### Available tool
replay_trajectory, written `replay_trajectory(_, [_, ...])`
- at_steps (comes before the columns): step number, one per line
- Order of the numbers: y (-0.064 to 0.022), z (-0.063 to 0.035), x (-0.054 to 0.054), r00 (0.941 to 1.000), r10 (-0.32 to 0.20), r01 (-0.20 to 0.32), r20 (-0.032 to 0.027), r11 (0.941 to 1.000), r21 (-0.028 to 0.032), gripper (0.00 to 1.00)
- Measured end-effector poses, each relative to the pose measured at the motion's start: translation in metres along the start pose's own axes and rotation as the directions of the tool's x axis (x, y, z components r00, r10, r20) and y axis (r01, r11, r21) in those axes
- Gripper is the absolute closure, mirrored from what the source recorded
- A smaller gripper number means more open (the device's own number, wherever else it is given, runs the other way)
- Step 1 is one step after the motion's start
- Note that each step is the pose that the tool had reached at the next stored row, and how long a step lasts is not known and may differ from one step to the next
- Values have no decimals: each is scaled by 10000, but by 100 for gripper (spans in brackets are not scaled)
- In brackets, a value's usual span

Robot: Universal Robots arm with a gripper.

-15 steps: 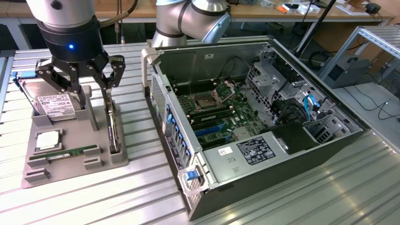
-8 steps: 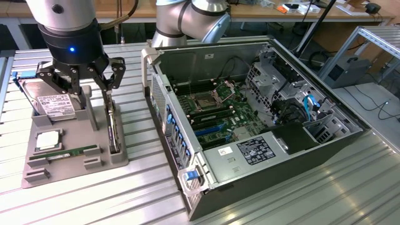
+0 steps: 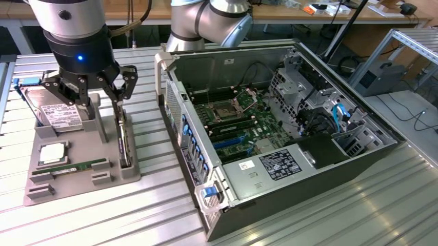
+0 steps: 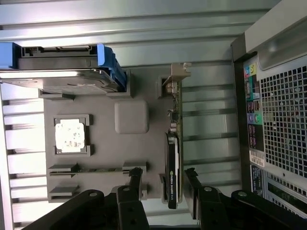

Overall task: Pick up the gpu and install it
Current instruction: 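Pick up the gpu and move the gpu toward the slot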

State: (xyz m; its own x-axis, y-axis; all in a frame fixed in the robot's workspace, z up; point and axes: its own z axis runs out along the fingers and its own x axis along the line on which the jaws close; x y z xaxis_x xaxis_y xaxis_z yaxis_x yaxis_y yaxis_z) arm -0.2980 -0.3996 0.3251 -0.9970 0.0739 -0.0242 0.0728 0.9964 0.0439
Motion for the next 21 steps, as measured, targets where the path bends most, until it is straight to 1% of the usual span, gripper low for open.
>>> replay_trajectory(21, [-7,152,3,10000,-1,1,0,10000,0,52])
